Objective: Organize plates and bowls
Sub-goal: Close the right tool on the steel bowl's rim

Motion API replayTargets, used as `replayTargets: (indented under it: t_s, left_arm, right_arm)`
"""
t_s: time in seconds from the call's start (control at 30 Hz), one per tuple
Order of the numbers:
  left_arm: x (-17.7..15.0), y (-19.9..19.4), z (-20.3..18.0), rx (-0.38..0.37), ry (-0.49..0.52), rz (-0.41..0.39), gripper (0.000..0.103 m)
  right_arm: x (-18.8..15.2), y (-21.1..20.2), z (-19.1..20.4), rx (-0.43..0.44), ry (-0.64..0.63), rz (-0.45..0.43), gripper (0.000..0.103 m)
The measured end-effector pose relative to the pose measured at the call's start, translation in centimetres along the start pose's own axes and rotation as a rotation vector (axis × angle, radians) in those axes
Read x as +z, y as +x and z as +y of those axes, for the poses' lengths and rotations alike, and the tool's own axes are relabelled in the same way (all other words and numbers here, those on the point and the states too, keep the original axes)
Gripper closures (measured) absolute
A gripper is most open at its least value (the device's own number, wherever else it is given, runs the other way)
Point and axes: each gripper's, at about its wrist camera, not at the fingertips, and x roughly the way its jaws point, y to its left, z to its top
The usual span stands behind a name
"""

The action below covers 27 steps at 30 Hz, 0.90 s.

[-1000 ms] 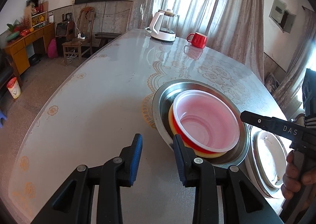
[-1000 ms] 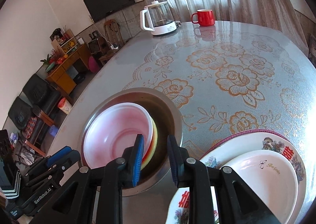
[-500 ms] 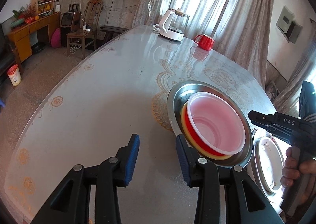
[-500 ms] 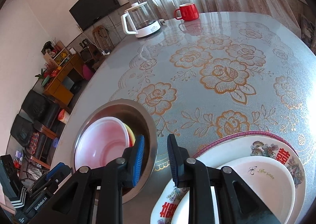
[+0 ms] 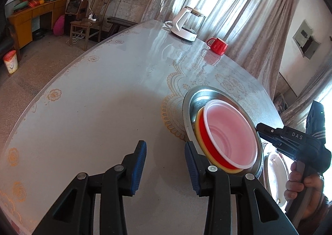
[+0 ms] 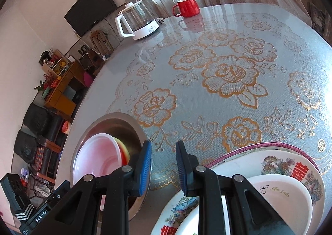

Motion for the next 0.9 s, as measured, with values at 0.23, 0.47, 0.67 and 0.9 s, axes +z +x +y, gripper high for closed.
replayTargets:
  t_s: [0.23,0.47,0.67,0.9]
  left_arm:
    - [0.4,-0.5,0.4,-0.018,-0.031,-0.022,0.066]
    - [1.8,0.7,-0.5,-0.02,-0.022,-0.006,0.066]
    - [2.3,2.2,-1.2,-0.016,0.024,0.008,0.07]
    - [2.1,3.4,-1.9,-0.014,0.081,-0.004,0.075]
  right_arm:
    - [-0.2,0.3,0.2,0.028,-0.009,0.004,0.081]
    - [-0.5,1.9,1.7,0.015,-0.082,0.063,0.089]
    - [-1.2,3.6,2.1,0.004,-0.107,0.111,0.089]
    - [-1.2,3.7,2.3,-0.004,-0.122,0.109,0.089]
